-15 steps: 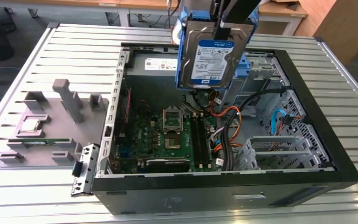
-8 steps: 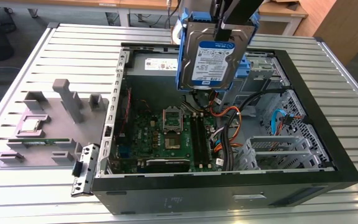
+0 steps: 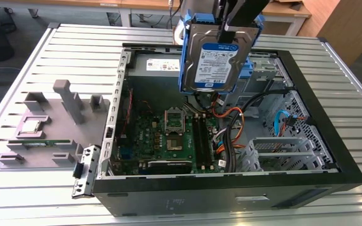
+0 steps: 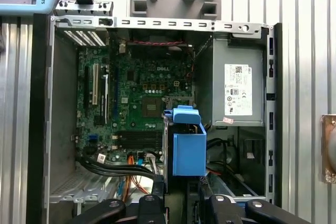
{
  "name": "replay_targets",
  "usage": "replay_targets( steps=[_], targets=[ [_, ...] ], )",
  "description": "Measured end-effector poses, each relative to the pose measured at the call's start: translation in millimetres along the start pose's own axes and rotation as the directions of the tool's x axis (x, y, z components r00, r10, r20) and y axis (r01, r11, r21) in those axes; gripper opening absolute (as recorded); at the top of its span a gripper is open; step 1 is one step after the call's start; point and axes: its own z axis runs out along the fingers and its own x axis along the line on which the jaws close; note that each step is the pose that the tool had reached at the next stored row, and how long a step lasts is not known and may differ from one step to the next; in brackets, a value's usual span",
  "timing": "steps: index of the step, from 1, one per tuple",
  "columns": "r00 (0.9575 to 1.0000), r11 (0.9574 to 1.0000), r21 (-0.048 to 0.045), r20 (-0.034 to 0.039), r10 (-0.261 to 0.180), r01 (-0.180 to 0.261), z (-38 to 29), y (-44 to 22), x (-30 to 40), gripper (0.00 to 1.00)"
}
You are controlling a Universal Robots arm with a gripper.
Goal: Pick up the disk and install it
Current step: 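Pick up the disk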
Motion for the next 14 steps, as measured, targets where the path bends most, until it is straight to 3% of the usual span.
replay_targets(
  steps=[14],
  targets=[
    [1.0,1.0,0.0,-0.0001,0.0,0.0,-0.1,-0.7,5.2,0.35]
  ],
)
